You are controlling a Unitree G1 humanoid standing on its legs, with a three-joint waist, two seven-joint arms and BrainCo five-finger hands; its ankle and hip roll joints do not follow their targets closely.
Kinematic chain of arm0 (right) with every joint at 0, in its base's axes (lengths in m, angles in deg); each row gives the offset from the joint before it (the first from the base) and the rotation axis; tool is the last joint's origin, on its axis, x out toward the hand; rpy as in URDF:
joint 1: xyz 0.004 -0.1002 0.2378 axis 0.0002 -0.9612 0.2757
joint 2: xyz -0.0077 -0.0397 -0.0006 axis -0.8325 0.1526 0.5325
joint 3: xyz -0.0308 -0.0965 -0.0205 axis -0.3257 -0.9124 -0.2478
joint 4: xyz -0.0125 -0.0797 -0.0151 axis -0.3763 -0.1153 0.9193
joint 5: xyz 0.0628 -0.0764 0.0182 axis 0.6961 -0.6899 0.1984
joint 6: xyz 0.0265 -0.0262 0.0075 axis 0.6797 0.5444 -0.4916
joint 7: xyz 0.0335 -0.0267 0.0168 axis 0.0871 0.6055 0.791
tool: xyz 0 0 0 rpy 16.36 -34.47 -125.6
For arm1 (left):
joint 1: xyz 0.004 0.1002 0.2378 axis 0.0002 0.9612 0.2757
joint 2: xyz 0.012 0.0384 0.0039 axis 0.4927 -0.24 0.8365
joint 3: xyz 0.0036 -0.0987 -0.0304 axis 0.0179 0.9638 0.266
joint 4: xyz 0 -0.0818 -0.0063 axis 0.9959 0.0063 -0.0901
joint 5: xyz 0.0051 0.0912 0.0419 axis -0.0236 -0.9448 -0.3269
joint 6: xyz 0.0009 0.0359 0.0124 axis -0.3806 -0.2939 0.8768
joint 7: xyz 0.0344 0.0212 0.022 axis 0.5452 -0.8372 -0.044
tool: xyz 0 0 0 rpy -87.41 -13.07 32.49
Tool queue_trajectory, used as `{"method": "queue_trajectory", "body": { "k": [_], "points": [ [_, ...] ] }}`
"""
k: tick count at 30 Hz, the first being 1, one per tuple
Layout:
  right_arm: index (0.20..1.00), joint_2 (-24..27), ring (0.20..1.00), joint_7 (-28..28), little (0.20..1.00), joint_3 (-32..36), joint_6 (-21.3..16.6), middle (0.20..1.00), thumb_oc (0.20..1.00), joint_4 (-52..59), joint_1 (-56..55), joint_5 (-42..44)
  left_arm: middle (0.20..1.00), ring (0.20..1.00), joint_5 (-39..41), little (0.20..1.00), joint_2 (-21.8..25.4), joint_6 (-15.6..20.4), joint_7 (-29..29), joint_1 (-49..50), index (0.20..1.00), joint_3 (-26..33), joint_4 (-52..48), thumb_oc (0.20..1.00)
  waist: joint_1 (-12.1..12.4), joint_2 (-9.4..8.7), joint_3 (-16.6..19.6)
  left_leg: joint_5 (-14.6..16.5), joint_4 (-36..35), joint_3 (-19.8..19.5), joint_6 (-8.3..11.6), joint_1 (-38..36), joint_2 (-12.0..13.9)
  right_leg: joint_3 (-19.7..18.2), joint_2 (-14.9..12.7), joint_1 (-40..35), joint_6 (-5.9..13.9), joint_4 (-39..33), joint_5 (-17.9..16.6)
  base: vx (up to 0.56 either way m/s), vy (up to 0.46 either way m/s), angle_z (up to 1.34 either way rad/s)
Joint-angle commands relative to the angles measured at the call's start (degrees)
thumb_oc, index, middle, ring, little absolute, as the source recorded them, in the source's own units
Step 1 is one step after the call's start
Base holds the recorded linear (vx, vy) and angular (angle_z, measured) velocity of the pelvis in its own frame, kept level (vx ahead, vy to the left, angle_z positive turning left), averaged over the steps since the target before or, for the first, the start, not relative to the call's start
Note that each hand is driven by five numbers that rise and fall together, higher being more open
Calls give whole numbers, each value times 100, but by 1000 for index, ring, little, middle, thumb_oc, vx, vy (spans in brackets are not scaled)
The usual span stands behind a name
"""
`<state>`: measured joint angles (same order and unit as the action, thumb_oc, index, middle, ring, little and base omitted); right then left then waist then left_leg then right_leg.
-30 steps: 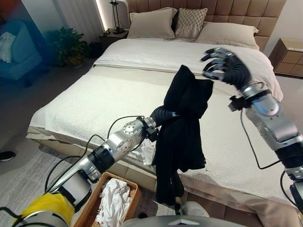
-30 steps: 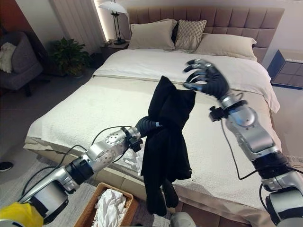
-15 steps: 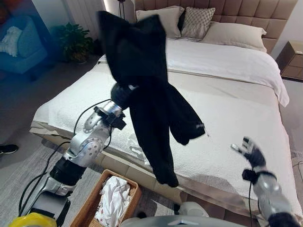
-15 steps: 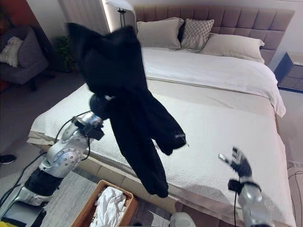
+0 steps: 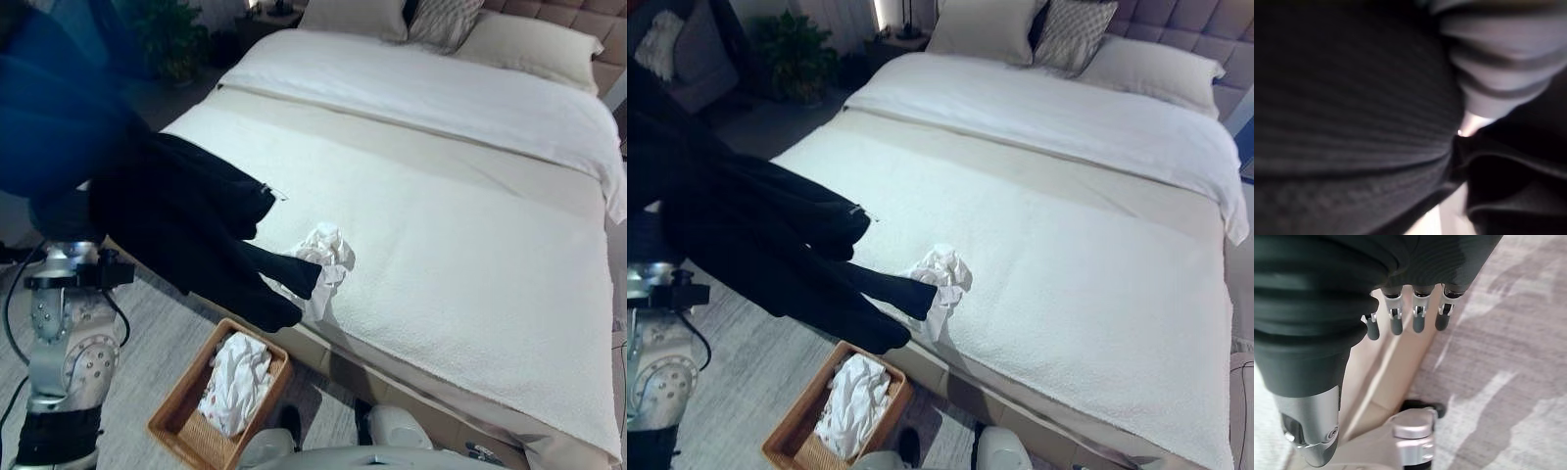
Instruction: Pick up clothes into the bucket
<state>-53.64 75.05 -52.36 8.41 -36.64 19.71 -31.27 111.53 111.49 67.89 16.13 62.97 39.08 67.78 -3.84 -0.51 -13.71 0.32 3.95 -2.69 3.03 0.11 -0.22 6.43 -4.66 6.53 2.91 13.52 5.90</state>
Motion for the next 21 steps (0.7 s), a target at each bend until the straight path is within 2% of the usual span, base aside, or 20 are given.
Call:
{"method": "queue_trajectory", "body": {
  "k": [1,2,4,13,15,16,18,21],
  "points": [
    [1000,81,1000,-212,1000,-62,-207,1000,1000,188,383,-62,200,200,-1042,200,-19,359,-406,211,200,339,-249,200,-22,-141,-78,380,789,-146,66,588,-66,76,-366,-333,358,-472,-250,-43,22,9],
    [1000,84,1000,-213,1000,-68,-204,1000,1000,191,382,-61,200,200,-1052,200,-26,355,-415,220,200,344,-259,200,-28,-139,-71,386,802,-146,65,602,-66,75,-367,-320,358,-461,-245,-38,25,10],
    [1000,147,1000,-254,1000,-159,-268,1000,1000,310,519,-50,200,200,-1571,200,-104,378,-541,482,200,389,-200,200,53,-168,-246,398,927,-160,41,776,-89,59,-383,-143,356,-342,-257,-56,29,4],
    [1000,154,1000,-406,1000,-306,-443,1000,1000,770,724,186,200,200,-1867,200,-665,279,-751,770,200,-34,701,200,182,-357,-715,320,1072,-237,3,1239,-58,112,-421,332,372,-97,-302,-47,22,5],
    [1000,141,1000,-412,1000,-293,-450,1000,1000,799,724,201,200,200,-1989,200,-662,257,-798,804,200,-23,842,200,191,-372,-752,328,1109,-242,-1,1288,-58,114,-423,369,374,-73,-304,-15,18,7],
    [1000,127,1000,-443,1000,-303,-473,1000,1000,842,715,225,200,200,-2190,200,-735,218,-962,826,200,-73,1403,200,196,-422,-854,340,1182,-219,-5,1364,-47,106,-432,435,383,-32,-305,-23,38,1],
    [1000,135,1000,-466,1000,-296,-481,1000,1000,851,725,239,200,200,-2295,200,-732,219,-1013,810,200,-83,1620,200,207,-433,-897,343,1206,-208,-8,1397,-44,90,-434,474,381,-17,-307,-25,36,-2],
    [1000,169,1000,-603,1000,-326,-549,1000,1000,870,772,250,200,200,-2701,200,-808,199,-1381,618,200,-168,2554,200,222,-516,-1104,362,1346,-201,-12,1600,-19,44,-451,670,379,74,-310,-51,30,-1]
  ]
}}
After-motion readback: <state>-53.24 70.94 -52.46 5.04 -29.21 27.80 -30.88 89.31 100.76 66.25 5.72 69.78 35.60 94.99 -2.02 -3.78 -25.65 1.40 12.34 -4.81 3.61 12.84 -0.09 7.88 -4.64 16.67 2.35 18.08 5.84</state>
